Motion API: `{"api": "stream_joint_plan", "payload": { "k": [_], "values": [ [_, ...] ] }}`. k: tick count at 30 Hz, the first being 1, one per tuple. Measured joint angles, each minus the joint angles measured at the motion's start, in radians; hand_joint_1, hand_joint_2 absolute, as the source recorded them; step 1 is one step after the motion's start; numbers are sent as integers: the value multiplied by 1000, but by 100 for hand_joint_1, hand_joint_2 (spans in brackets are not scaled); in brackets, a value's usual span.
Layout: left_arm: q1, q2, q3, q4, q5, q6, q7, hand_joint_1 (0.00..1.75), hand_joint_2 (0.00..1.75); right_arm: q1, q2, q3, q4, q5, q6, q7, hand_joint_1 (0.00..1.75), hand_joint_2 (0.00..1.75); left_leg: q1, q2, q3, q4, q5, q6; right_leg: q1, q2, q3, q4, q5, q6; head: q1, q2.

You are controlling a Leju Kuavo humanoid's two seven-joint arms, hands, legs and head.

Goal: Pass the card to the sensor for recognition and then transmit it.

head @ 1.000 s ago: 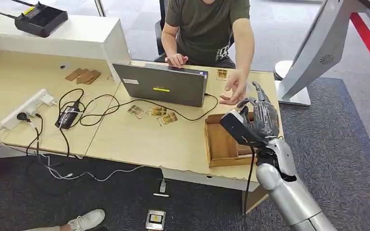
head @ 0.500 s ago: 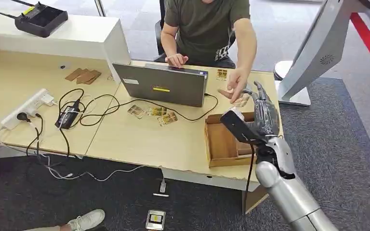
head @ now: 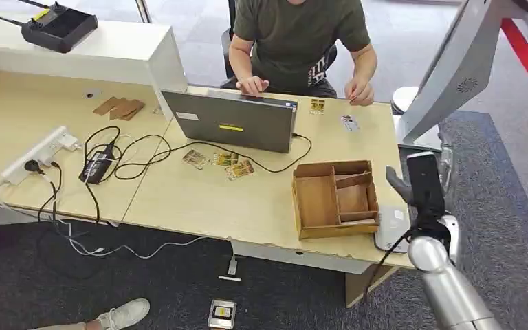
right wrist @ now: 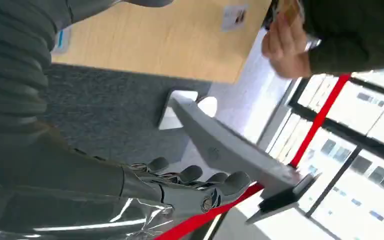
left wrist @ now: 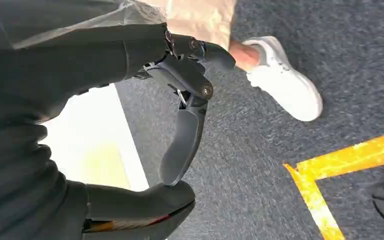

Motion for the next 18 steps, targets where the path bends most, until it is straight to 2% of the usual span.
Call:
{"api": "stream_joint_plan", "payload": {
  "k": [4,6,8,9,11,18],
  "values": [
    [23,8,0,2,14,15,-11,0,175,119,-57,-124,23,-189,-37,-78,0,175,0,0,0,0,-1,1,0,0,0,-1,0,1,0,0],
    [36,13,2,3,24,21,-20,0,175,167,-75,-187,81,-291,-37,-146,0,175,0,0,-1,0,-1,1,0,0,0,-1,-1,1,0,0],
    [49,17,4,3,34,26,-31,0,175,197,-82,-210,178,-346,-25,-209,0,175,0,0,0,0,-2,0,1,1,0,-1,-1,1,0,0],
    [53,20,5,3,39,28,-34,0,175,209,-83,-210,231,-352,-5,-214,0,175,0,0,0,-1,-3,0,1,1,0,-1,-1,1,0,0],
    [59,23,8,3,46,28,-40,0,175,229,-82,-209,318,-357,45,-182,0,175,1,-1,0,-1,-3,0,1,1,1,-1,-2,0,1,0],
    [60,23,8,3,46,28,-41,0,175,232,-81,-209,324,-358,50,-177,0,175,1,-1,0,-1,-3,0,1,1,1,-1,-2,0,1,0]
  ]
}}
